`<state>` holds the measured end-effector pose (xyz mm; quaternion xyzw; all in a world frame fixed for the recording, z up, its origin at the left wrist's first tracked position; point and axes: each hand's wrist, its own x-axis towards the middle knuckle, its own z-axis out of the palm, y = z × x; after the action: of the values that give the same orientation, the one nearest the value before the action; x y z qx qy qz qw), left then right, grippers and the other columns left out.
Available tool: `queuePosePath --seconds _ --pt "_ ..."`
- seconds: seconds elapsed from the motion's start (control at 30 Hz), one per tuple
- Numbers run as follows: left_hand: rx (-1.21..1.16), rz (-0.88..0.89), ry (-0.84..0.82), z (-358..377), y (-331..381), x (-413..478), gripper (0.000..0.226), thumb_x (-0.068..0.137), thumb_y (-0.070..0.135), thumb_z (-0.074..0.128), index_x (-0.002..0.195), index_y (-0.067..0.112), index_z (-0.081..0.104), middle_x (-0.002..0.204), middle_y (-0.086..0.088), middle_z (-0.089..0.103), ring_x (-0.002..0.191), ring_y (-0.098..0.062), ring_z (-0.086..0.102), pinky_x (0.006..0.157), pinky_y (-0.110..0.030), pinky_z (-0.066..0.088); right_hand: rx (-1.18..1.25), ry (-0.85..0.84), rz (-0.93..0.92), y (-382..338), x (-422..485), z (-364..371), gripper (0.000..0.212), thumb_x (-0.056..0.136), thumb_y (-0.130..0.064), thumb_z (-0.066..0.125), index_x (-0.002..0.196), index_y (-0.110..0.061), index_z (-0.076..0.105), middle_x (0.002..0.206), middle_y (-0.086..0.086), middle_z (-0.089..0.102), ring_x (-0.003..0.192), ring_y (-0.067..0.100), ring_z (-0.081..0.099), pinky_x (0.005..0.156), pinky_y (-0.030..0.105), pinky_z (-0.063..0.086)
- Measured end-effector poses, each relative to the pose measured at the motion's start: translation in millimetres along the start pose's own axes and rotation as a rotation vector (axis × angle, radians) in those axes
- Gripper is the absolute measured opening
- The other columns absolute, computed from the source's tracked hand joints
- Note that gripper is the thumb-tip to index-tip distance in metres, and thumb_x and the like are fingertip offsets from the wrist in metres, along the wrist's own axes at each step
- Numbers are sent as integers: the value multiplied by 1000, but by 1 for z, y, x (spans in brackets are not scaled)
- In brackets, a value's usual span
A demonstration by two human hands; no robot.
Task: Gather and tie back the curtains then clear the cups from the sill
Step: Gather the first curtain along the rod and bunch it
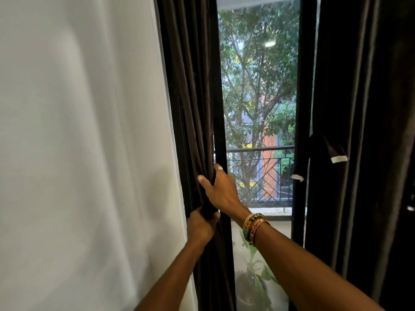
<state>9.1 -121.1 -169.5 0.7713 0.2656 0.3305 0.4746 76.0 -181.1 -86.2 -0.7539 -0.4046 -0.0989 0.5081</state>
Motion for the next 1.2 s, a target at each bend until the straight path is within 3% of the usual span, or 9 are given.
queuePosePath --seconds 0.1,0.2,0.3,0.4,0.57,0.73,0.87,0.97,1.2 --pt "-410 -25 -182 -19 20 -1 32 84 3 67 114 13 66 97 -3 75 82 -14 72 72 -25 57 540 -186 224 36 -23 9 104 69 -87 57 150 -25 34 145 2 52 128 18 55 108 45 45" --pt "-675 -65 -169 -30 38 6 42 80 23 64 118 7 66 97 -10 73 85 -22 69 82 -36 53 747 -455 387 74 -53 20 73 82 -87 34 131 -40 59 135 -4 62 122 16 60 109 48 43" --pt "-438 -23 -126 -32 52 22 53 75 46 80 113 12 68 104 -4 74 92 -19 71 84 -35 55 513 -524 321 99 -80 35 45 91 -63 56 122 -31 63 119 -13 67 109 5 62 109 42 44" --pt "-137 25 -39 -27 67 31 78 69 58 82 126 12 56 120 -2 67 105 -19 66 92 -38 55 146 -419 201 110 -87 48 33 97 -38 61 119 -14 64 108 4 71 102 20 67 92 41 53" --pt "-92 -26 199 -22 71 37 46 93 38 65 123 4 57 118 -10 65 104 -28 63 91 -39 53 -344 -472 175 98 -72 41 24 102 -39 50 90 -19 51 106 15 66 101 36 62 78 38 45" --pt "-118 55 63 -20 65 40 43 91 36 68 125 11 59 116 -6 68 100 -22 66 87 -36 55 -90 -501 139 92 -66 39 48 87 -59 60 115 -20 60 106 3 69 98 22 67 83 38 55" --pt "-293 -32 23 -19 66 45 33 89 26 73 115 9 64 104 -8 73 87 -20 70 65 -24 53 -102 -355 151 87 -53 38 25 91 -42 65 90 -17 62 83 1 64 80 21 65 58 26 43" --pt "-322 -82 37 -21 65 44 33 87 26 75 112 8 65 102 -9 74 86 -22 71 63 -24 53 -85 -371 144 83 -53 36 45 81 -56 65 108 -21 62 99 -3 70 90 17 67 73 31 53" --pt "-389 -192 80 -25 84 32 40 84 20 78 114 -1 63 106 -17 70 92 -33 68 82 -41 58 -171 -323 139 60 -52 15 25 93 -39 64 87 -15 62 89 10 67 86 31 65 64 29 42"
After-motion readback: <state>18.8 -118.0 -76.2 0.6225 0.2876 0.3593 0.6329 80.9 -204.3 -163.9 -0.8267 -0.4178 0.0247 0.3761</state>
